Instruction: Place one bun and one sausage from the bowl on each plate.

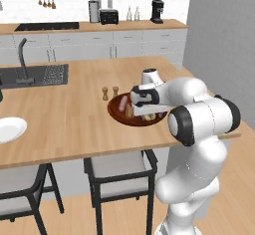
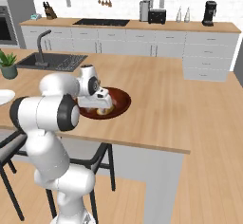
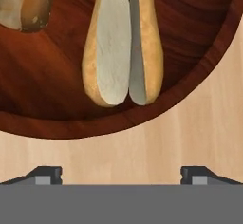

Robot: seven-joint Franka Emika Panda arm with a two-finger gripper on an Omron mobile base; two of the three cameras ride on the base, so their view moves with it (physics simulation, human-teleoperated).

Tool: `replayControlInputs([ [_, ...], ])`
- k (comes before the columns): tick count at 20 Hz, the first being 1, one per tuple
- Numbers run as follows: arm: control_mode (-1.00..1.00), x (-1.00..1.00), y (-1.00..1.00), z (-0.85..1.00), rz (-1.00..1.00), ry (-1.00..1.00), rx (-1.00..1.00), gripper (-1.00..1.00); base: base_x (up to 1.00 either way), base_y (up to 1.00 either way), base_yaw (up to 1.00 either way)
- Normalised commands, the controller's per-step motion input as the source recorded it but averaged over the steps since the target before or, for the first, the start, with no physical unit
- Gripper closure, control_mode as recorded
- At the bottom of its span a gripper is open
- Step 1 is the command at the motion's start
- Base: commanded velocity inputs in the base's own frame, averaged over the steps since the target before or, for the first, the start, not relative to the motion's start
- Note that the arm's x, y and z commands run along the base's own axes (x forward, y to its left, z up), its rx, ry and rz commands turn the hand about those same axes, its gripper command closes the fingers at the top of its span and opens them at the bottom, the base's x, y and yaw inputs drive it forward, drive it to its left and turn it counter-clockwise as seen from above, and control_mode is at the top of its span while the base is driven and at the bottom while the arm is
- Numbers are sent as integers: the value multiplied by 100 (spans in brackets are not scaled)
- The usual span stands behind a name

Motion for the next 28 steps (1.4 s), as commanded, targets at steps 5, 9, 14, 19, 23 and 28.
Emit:
replayControlInputs([
  [5, -100, 36, 0, -18, 0, 0, -2, -100, 0, 0, 0],
  [9, -100, 25, -3, -21, 0, 0, -1, -100, 0, 0, 0],
  [14, -100, 26, -3, -23, 0, 0, -4, -100, 0, 0, 0],
  [19, -100, 11, 0, -11, 0, 0, -1, -100, 0, 0, 0],
  [23, -100, 7, -1, -9, 0, -11, -2, -100, 0, 0, 0],
  [28, -100, 9, 0, -34, 0, -14, -2, -100, 0, 0, 0],
])
